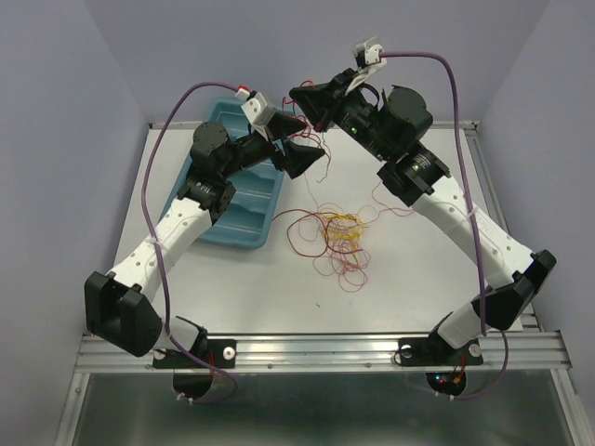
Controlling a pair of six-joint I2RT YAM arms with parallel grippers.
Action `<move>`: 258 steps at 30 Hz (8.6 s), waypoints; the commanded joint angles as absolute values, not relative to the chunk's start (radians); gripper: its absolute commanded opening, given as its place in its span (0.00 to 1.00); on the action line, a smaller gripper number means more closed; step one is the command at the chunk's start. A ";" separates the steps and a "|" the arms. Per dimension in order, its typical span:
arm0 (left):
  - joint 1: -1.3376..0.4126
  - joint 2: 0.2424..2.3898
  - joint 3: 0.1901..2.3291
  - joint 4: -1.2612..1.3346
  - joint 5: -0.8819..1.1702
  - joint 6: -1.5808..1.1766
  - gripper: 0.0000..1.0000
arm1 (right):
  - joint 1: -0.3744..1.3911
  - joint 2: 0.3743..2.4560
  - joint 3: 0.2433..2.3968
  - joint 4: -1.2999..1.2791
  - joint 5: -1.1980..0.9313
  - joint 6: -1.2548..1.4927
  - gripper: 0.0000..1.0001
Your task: Untangle the cables
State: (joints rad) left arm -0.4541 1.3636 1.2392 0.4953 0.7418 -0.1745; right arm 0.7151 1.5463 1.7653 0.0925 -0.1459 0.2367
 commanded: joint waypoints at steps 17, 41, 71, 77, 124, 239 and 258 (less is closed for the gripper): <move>-0.453 1.353 1.279 0.420 0.560 -0.109 0.98 | 0.723 1.468 1.675 0.201 -0.100 0.290 0.00; -0.449 1.381 1.292 0.460 0.732 -0.126 0.00 | 0.723 1.459 1.643 0.212 -0.120 0.336 0.00; -0.325 1.407 2.181 -0.314 0.290 0.115 0.00 | 0.723 1.153 0.921 0.399 0.049 0.278 1.00; -0.324 1.373 2.178 -0.293 0.187 0.178 0.00 | 0.723 1.265 0.867 0.433 0.006 0.325 1.00; -0.321 0.911 0.873 0.089 -0.242 0.299 0.00 | 0.723 0.956 0.603 0.439 -0.037 0.440 1.00; -0.117 1.666 1.051 -0.494 0.176 1.287 0.01 | 0.723 1.000 0.621 0.425 -0.054 0.439 1.00; -0.106 1.405 1.242 -0.656 0.244 1.241 0.51 | 0.723 1.041 0.650 0.378 -0.015 0.445 1.00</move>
State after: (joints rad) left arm -0.1108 1.4734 1.1988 -0.6022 0.2092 1.2549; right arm 0.7151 1.0161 0.6212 0.3927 -0.0441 0.4416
